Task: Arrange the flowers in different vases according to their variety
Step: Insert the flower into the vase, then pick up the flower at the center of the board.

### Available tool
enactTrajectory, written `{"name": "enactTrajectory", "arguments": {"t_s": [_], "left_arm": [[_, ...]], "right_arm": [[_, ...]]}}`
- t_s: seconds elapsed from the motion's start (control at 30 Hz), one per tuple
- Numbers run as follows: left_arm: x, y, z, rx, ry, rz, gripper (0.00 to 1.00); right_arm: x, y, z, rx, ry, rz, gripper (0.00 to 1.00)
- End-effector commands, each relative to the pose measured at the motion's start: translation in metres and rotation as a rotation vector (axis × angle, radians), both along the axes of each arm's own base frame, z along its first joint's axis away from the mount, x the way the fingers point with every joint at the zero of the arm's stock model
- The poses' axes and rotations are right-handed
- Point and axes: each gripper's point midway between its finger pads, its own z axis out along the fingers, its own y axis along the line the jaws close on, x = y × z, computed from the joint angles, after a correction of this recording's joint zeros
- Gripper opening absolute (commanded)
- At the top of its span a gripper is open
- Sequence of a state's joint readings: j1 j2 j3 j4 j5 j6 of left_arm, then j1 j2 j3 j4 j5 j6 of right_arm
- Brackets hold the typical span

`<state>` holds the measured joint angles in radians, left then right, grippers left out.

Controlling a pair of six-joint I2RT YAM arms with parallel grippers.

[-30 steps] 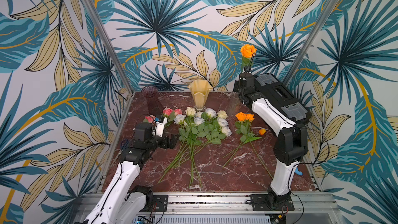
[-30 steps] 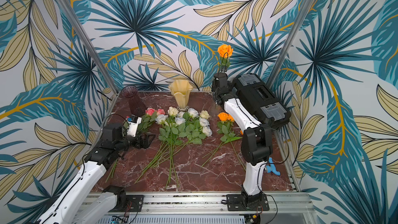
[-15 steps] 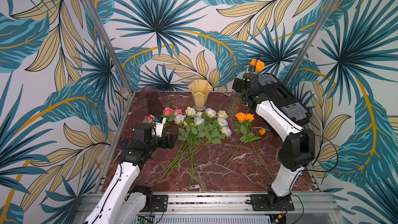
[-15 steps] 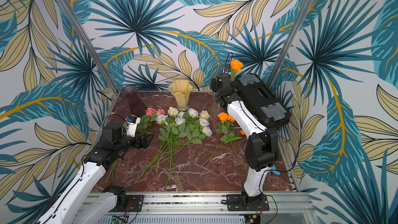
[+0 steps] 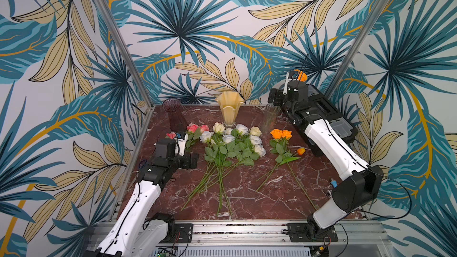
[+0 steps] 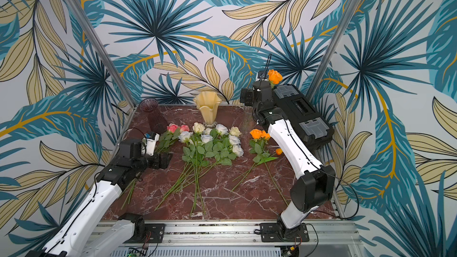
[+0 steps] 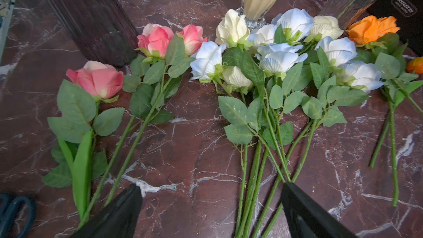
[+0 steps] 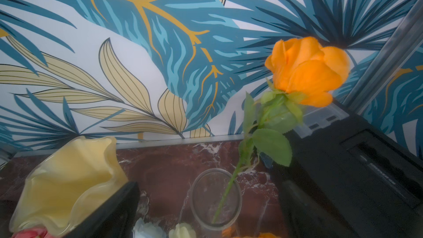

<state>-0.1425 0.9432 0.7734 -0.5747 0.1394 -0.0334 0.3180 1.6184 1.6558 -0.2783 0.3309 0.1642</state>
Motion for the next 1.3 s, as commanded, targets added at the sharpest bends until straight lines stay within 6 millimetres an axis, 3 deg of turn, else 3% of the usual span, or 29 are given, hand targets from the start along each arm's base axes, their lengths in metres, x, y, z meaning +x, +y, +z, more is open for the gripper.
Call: {"name": "enactTrajectory", "arguments": {"t_s": [0.0,0.17,0.3,0.5,0.67,1.03,1.27], "left_arm": [[0.007,0.015,0.005,0.117,0.045,0.013,1.00],[0.024,0.034,0.001,0.220,0.117,0.067,1.00],[0.034,0.037,-0.004,0.242,0.202,0.086,1.00],[0.035,0.040,-0.030,0.273,0.406,0.092,0.96],[0.033,0.041,-0.052,0.291,0.500,0.098,0.83],[0.051,0.065,-0.080,0.441,0.547,0.157,0.78],[0.060,0.068,-0.104,0.478,0.587,0.143,0.67]], "right_arm": [[-0.024,0.014,-0.008,0.020,0.080,0.099,0.99],[-0.057,0.030,-0.012,0.084,0.151,0.202,1.00],[-0.080,0.035,-0.016,0.145,0.196,0.238,1.00],[-0.105,0.036,-0.023,0.227,0.225,0.250,1.00],[-0.113,0.038,-0.031,0.261,0.250,0.258,0.99],[-0.121,0.042,-0.035,0.306,0.257,0.270,1.00],[-0.122,0.041,-0.032,0.324,0.239,0.267,1.00]]}}
